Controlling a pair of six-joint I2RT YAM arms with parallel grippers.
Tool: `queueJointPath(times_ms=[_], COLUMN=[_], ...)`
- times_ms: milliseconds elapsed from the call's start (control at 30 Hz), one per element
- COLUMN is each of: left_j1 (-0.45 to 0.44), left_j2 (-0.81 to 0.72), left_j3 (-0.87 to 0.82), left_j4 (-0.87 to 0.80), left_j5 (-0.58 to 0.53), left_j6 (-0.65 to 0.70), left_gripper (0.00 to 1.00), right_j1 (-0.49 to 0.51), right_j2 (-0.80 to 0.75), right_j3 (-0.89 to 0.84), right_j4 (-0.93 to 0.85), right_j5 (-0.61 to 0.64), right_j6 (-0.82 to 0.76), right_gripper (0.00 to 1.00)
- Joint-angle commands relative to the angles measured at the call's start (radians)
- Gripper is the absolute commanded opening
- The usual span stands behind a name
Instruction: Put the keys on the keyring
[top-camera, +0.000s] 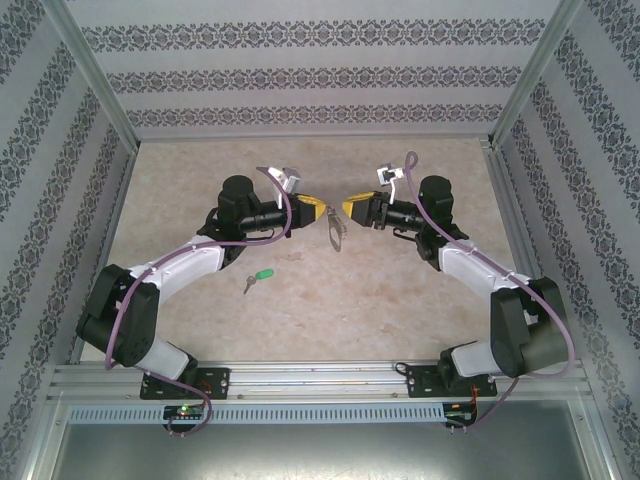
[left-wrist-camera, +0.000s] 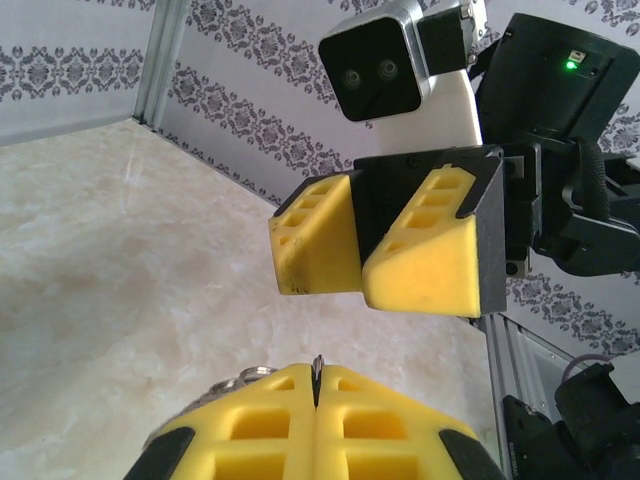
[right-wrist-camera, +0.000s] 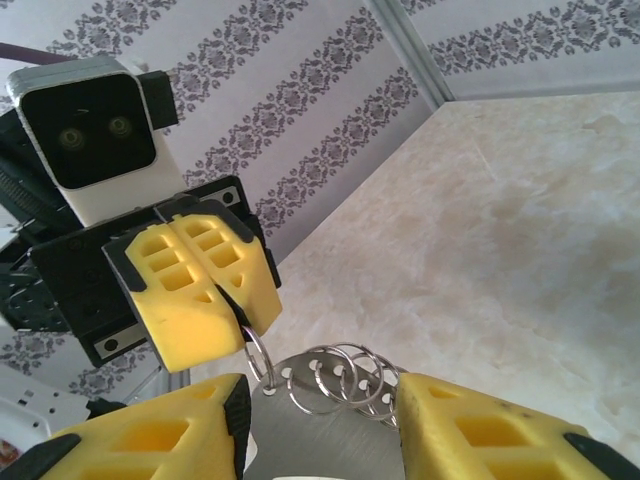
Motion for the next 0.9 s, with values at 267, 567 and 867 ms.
queueJointPath(times_ms=[267, 567, 867], left_j1=[-0.003, -0.008, -0.008], left_j2=[0.009, 0.024, 0.025], left_j3=[0.054, 0.065, 0.066], left_j4=[0.027, 0.030, 0.029], left_j5=[0.072, 0.077, 0.069], left_j6=[0.009, 0.002, 0.004], left_gripper=[0.00, 0.00, 0.00], right_j1=[0.050, 0.072, 0.086], right_j2=[0.031, 0.056, 0.073], right_j3=[0.036, 0.058, 0.073], right_j4=[0.059, 0.063, 0.068], right_j5=[-0.084, -0.076, -0.095], right_j6=[-0.024, -0.021, -0.015], right_gripper=[0.44, 0.35, 0.16])
